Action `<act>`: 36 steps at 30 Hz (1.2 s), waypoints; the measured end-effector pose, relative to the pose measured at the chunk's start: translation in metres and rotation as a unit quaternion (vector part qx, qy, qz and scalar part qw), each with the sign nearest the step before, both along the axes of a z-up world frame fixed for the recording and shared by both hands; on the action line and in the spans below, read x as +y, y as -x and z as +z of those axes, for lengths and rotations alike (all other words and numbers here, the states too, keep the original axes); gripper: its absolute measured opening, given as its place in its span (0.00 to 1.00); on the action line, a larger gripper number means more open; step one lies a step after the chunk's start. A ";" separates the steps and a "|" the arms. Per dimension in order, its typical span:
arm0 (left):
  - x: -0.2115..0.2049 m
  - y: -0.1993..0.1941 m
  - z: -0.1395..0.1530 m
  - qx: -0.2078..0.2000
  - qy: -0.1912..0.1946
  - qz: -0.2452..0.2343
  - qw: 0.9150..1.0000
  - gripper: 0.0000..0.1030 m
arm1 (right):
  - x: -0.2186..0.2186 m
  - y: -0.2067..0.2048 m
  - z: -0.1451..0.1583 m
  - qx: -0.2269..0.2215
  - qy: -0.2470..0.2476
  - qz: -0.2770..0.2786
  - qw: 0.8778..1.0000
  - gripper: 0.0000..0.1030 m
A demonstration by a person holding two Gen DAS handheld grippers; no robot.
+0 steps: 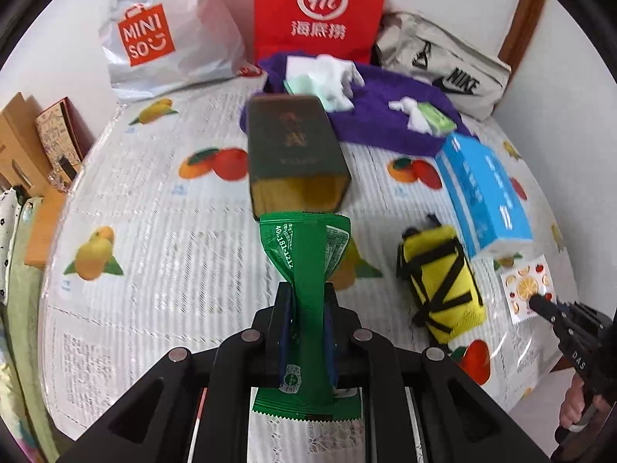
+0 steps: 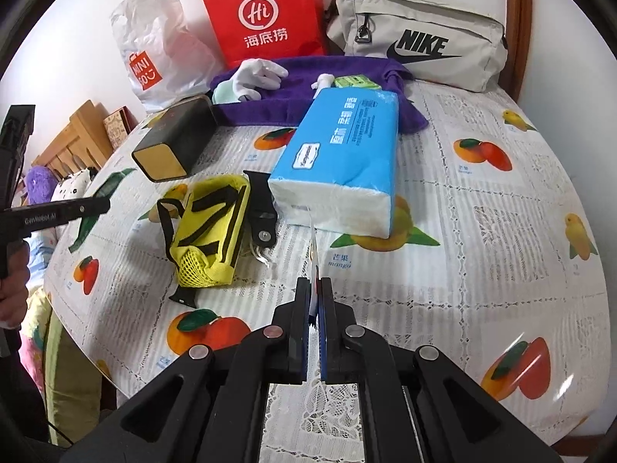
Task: Organize soft objects
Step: 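Carry the green packet and orange-print packet in both tools over the purple towel, then open both tools to drop the two packets onto the towel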
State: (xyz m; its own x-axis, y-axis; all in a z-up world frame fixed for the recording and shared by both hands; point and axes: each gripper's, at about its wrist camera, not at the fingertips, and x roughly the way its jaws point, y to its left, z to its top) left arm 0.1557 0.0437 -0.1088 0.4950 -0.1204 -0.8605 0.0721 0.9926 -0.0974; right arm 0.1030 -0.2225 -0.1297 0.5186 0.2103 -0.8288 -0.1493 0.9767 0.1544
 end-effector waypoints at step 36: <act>-0.017 -0.154 0.043 -0.036 0.029 -0.028 0.999 0.15 | -0.001 -0.183 0.101 -0.116 0.011 -0.003 0.993 0.04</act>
